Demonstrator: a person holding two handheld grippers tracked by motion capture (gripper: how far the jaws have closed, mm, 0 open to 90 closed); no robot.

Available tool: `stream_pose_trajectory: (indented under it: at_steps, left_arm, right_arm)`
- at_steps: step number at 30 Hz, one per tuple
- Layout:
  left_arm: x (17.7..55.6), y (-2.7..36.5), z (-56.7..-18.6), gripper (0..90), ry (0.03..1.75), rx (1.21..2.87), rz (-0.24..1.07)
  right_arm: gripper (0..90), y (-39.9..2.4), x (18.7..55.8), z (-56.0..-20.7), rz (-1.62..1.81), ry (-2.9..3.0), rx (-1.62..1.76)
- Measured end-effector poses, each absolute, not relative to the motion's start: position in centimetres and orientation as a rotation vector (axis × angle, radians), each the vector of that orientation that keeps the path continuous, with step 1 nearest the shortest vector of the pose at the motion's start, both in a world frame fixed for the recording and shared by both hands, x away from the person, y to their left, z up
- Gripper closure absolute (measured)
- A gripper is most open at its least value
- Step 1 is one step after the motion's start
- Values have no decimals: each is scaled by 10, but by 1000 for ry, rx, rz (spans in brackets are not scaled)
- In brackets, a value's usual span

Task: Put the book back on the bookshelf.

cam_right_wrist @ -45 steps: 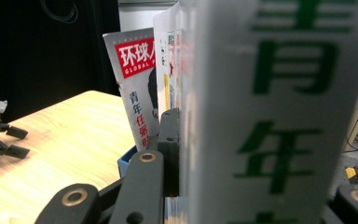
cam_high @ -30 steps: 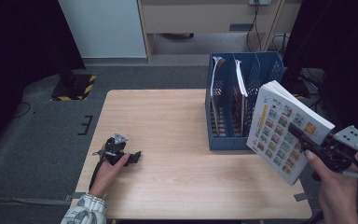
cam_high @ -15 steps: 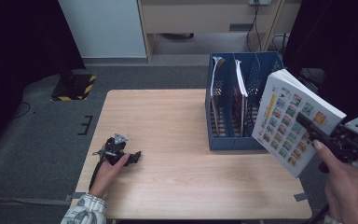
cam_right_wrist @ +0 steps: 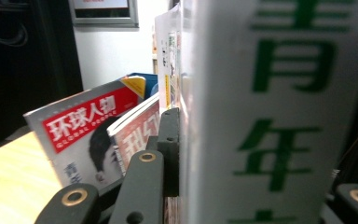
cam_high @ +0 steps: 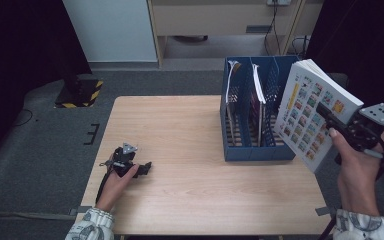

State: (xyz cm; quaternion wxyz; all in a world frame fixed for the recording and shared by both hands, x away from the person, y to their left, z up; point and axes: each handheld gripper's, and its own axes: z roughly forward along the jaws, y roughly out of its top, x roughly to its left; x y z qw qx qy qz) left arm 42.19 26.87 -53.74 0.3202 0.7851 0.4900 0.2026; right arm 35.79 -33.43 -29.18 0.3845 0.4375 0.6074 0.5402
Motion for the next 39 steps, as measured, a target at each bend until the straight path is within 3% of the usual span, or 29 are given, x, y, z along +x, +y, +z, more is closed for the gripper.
stream_pose_trajectory:
  at_steps: [39]
  left_arm:
    - [422, 268, -537, 1, 1293, 2062, 533]
  right_arm:
    - [738, -324, 473, -332, 1243, 1427, 1276]
